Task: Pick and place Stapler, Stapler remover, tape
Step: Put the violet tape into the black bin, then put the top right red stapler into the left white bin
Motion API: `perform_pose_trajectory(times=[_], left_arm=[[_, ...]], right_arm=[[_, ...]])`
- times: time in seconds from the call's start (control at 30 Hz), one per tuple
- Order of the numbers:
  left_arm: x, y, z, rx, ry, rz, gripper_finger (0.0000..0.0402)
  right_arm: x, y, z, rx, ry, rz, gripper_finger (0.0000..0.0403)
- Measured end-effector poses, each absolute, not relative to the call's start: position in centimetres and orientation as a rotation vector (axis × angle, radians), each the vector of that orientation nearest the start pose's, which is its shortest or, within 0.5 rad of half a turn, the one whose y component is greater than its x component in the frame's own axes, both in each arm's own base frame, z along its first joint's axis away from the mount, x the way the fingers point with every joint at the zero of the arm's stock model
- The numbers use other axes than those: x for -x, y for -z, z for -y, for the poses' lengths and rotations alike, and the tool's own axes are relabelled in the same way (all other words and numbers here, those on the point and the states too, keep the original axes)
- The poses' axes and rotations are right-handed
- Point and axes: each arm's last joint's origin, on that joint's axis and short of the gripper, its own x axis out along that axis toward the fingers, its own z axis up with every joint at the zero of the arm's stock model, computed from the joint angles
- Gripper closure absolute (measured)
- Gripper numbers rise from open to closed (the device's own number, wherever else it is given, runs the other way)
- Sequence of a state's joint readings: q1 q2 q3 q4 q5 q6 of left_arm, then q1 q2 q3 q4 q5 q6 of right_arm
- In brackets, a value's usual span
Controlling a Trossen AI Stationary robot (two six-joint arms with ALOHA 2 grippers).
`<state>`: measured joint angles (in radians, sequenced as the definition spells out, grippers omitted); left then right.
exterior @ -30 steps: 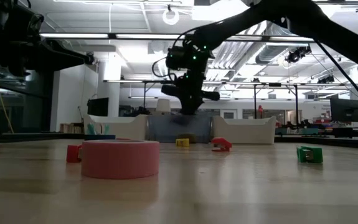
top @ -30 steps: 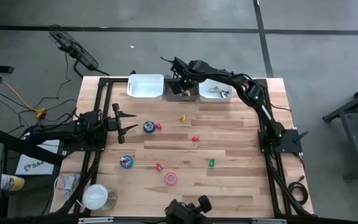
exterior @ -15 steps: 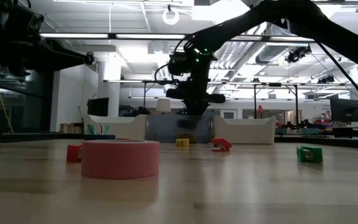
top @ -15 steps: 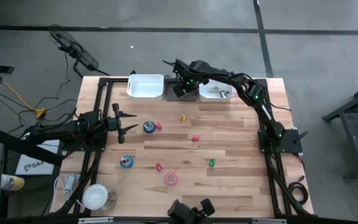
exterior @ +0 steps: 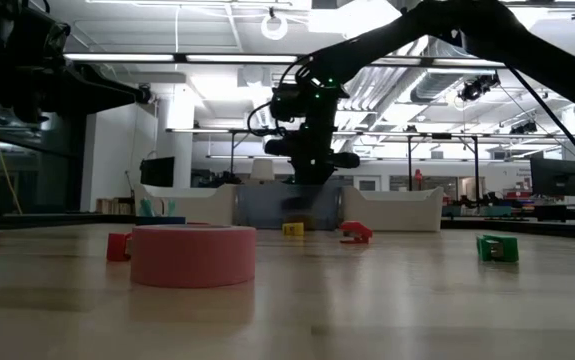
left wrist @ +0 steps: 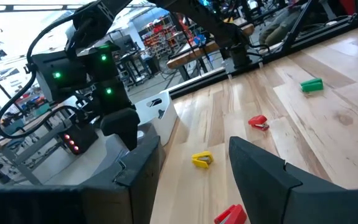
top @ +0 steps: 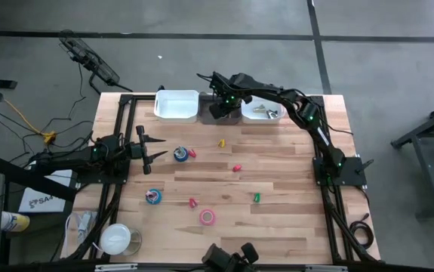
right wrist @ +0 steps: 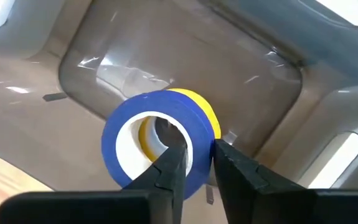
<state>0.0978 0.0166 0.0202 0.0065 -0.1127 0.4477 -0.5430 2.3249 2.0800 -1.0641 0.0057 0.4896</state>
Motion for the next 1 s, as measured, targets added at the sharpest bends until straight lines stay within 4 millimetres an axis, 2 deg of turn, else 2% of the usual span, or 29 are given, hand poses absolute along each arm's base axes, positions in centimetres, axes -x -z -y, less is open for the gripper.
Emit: perform_pose_trajectory(times=[0.27, 0.5, 0.63, 0.87, 1.0], left_arm=[[-9.7, -17.0, -1.3, -0.446, -0.209, -0.037, 0.0215], [-9.7, -17.0, -1.3, -0.446, -0.209, -0.037, 0.0215], [-9.7, -17.0, -1.3, -0.446, -0.209, -0.037, 0.0215], [-9.7, -17.0, -1.3, -0.446, -0.209, -0.038, 0.0215], [-9.7, -17.0, -1.3, -0.446, -0.209, -0.038, 0.0215]], right_arm=[[-40.8, -20.5, 24.7, -0.721, 0.796, -1.15, 0.0326], [-40.2, -22.9, 24.3, -0.677, 0.793, -1.11, 0.0325], [-40.1, -24.8, 23.3, -0.643, 0.764, -1.088, 0.0322], [-40.0, -27.3, 20.5, -0.534, 0.749, -1.104, 0.0269], [-39.9, -27.8, 18.6, -0.488, 0.717, -1.166, 0.023]])
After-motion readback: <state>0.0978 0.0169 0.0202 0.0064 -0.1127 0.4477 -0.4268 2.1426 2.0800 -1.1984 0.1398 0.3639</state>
